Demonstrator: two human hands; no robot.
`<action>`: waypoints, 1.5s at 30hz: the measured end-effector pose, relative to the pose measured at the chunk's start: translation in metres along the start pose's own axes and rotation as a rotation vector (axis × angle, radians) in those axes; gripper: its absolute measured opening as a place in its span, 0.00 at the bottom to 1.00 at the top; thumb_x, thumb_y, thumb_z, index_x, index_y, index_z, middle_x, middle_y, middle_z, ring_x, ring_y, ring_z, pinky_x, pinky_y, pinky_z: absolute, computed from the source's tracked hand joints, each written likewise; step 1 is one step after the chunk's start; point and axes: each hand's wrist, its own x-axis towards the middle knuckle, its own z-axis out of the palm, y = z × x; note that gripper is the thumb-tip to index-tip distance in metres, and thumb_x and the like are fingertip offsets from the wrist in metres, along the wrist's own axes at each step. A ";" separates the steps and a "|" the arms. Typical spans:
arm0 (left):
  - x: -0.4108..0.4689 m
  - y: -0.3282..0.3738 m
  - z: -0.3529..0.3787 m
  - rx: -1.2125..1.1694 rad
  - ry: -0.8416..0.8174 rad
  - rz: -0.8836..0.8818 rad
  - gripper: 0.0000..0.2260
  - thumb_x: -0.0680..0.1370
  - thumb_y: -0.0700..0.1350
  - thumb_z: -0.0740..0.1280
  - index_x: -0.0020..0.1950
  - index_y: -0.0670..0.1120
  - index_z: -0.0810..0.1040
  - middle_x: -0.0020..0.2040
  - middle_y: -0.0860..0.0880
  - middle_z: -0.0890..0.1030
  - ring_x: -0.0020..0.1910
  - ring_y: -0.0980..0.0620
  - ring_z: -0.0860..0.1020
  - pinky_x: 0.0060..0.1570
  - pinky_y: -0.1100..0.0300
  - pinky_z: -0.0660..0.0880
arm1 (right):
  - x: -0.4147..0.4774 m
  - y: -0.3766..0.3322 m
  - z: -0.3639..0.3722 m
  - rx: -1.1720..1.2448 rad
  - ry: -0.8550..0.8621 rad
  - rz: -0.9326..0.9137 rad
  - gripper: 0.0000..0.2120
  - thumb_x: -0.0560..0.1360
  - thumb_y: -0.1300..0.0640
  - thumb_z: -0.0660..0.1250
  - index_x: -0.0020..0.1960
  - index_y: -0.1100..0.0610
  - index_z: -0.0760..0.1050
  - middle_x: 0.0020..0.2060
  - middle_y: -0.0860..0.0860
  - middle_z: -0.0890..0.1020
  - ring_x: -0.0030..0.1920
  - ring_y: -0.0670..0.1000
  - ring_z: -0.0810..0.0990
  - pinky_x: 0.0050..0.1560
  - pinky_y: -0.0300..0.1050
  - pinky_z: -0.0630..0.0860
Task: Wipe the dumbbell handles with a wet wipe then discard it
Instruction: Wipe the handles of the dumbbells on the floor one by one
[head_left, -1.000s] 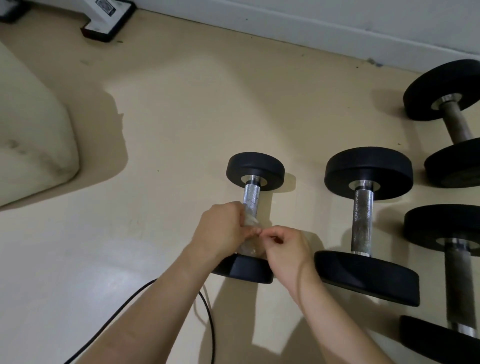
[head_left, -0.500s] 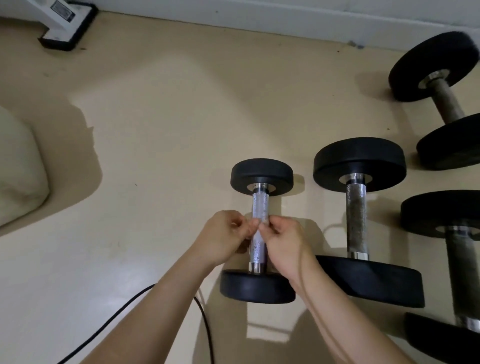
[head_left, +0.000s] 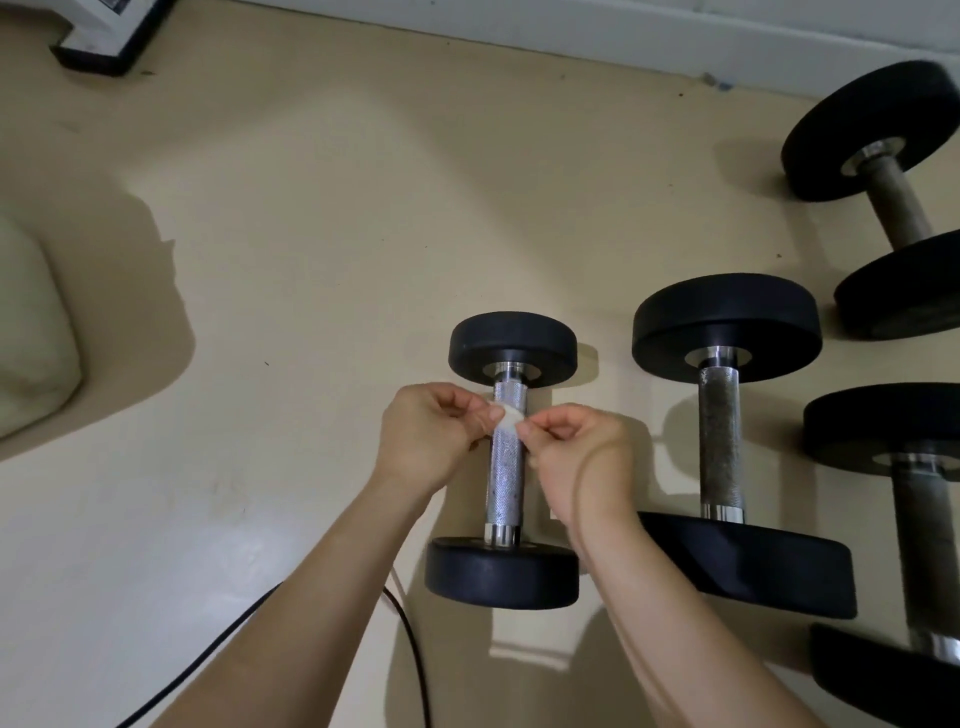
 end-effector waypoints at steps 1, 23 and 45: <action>-0.004 0.000 -0.004 0.054 -0.037 -0.004 0.05 0.69 0.41 0.76 0.35 0.43 0.82 0.32 0.47 0.84 0.32 0.53 0.81 0.40 0.55 0.79 | -0.003 0.002 -0.005 -0.073 -0.027 -0.009 0.11 0.70 0.62 0.73 0.33 0.51 0.77 0.32 0.49 0.82 0.33 0.49 0.80 0.39 0.42 0.76; -0.029 0.001 0.024 0.383 -0.344 0.239 0.13 0.67 0.33 0.70 0.31 0.52 0.81 0.32 0.55 0.82 0.33 0.61 0.78 0.43 0.65 0.76 | -0.012 -0.011 -0.041 -0.589 -0.142 -0.083 0.08 0.71 0.64 0.65 0.35 0.56 0.77 0.28 0.47 0.75 0.29 0.48 0.74 0.30 0.34 0.72; -0.095 -0.032 0.001 0.487 -0.383 0.438 0.25 0.60 0.66 0.71 0.54 0.61 0.73 0.49 0.65 0.74 0.52 0.60 0.70 0.53 0.60 0.70 | 0.017 -0.014 -0.037 -0.609 -0.133 -0.587 0.06 0.74 0.64 0.68 0.49 0.60 0.83 0.46 0.49 0.78 0.43 0.44 0.74 0.50 0.27 0.70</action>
